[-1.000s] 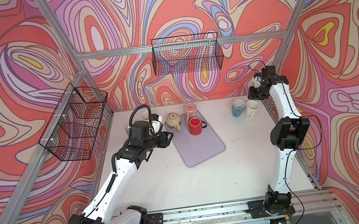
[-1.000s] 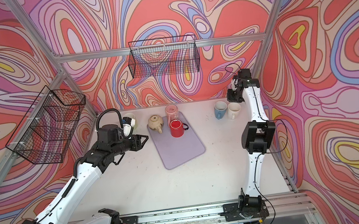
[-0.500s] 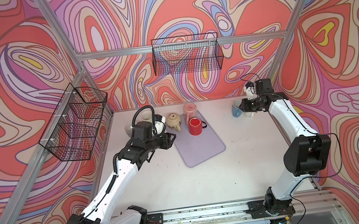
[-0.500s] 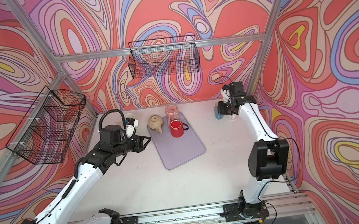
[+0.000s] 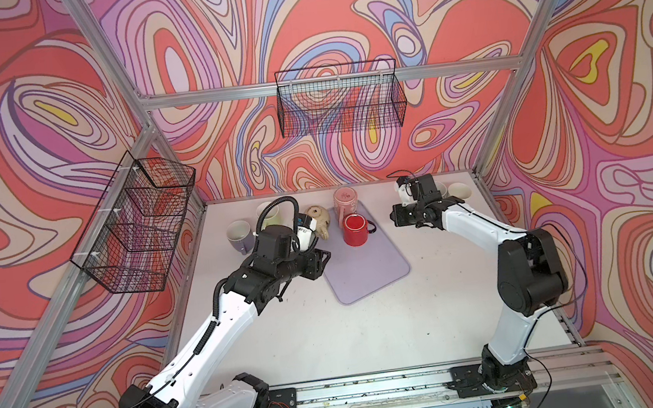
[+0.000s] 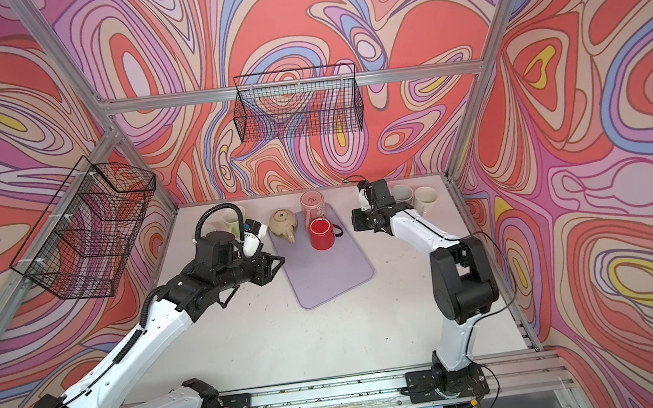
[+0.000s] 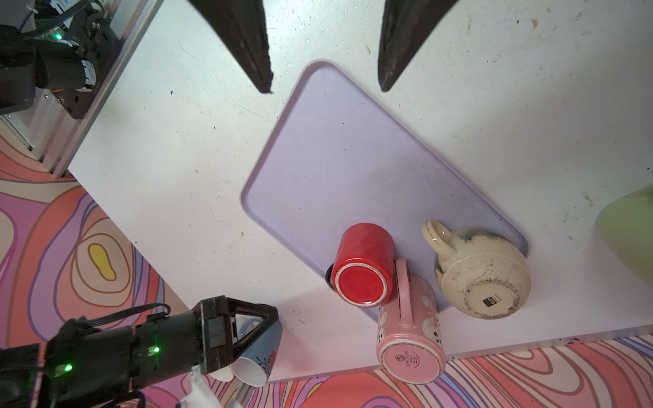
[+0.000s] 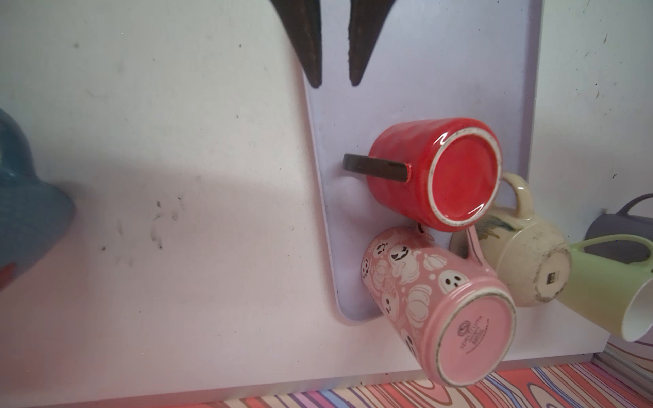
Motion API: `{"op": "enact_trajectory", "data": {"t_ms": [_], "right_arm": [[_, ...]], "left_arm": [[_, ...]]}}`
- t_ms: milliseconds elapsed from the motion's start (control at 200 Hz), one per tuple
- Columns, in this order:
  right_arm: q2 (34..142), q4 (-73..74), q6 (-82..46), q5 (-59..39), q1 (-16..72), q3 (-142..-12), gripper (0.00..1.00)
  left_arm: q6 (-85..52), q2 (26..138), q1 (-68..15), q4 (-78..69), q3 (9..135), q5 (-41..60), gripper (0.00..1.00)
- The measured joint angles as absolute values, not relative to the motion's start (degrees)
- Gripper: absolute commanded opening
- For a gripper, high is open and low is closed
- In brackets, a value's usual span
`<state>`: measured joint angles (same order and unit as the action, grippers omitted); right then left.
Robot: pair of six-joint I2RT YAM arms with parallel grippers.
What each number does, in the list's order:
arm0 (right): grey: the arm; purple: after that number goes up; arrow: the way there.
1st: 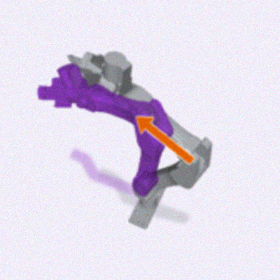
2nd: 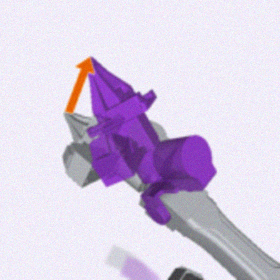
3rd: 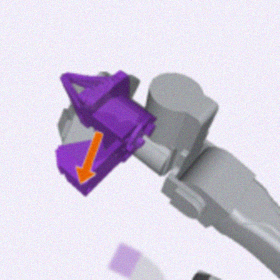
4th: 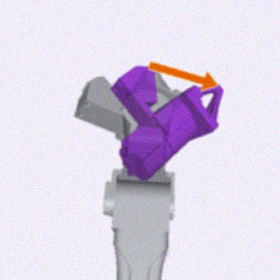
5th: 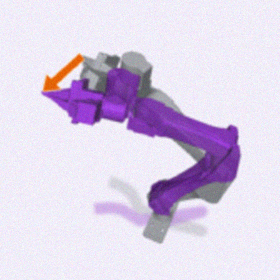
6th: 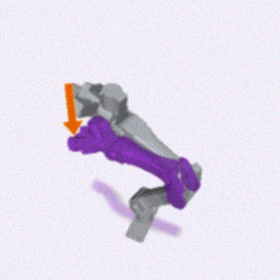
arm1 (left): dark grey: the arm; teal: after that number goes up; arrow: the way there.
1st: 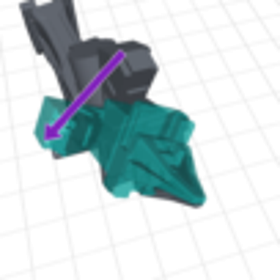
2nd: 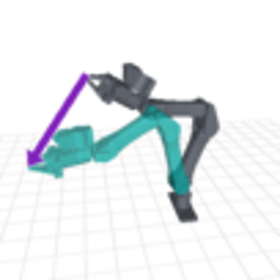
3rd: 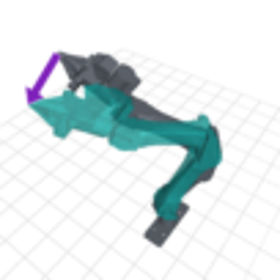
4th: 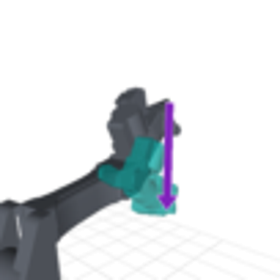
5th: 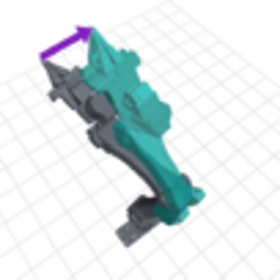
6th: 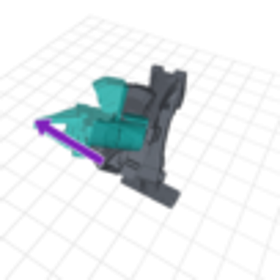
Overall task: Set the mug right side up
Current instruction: 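Open the right gripper, lift it off the white mug and move toward the red mug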
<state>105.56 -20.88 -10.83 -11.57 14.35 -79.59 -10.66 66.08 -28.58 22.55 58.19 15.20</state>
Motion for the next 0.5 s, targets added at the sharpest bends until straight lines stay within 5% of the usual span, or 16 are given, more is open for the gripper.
{"op": "enact_trajectory", "data": {"t_ms": [501], "right_arm": [[128.33, -19.14, -11.42, -14.11, 14.57, -100.99, 0.14]], "left_arm": [[-9.52, 67.53, -28.58, 23.00, 58.19, 12.95, 0.51]]}}
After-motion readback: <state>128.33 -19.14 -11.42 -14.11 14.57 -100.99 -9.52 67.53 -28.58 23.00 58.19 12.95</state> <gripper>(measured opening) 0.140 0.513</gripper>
